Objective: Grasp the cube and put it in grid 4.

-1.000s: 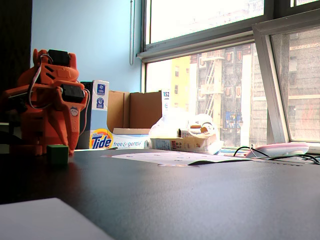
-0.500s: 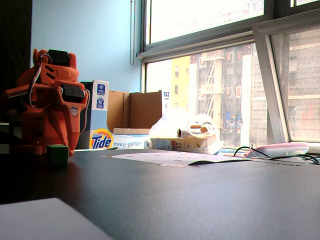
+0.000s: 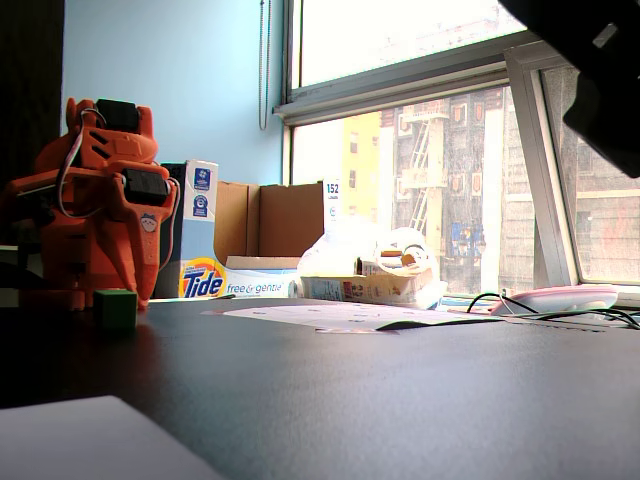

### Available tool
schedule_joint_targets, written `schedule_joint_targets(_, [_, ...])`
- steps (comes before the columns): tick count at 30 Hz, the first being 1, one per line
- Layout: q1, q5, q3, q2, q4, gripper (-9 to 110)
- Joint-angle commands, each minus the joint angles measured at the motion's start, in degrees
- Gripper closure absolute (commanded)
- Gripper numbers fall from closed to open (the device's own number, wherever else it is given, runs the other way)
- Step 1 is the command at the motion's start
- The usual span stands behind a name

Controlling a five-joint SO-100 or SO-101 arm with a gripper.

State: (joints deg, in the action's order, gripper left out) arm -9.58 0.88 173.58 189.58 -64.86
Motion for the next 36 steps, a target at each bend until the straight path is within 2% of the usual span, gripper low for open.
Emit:
schedule_joint_targets(1, [0.4, 0.3, -0.1, -0.4, 0.3, 101])
schedule_joint_targets(10, [0.4, 0.4, -0.1, -0.4, 0.3, 101])
schedule_joint_targets(17, [0.4, -0.4, -4.3, -0.4, -1.2, 90])
schedule_joint_targets(20, [1.1, -1.2, -8.0, -0.4, -2.3, 82])
schedule_joint_targets(24, [0.4, -1.3, -13.7, -0.7, -3.5, 79])
schedule_joint_targets(36, [-2.2, -2.8, -30.1, -28.7, -2.1, 71])
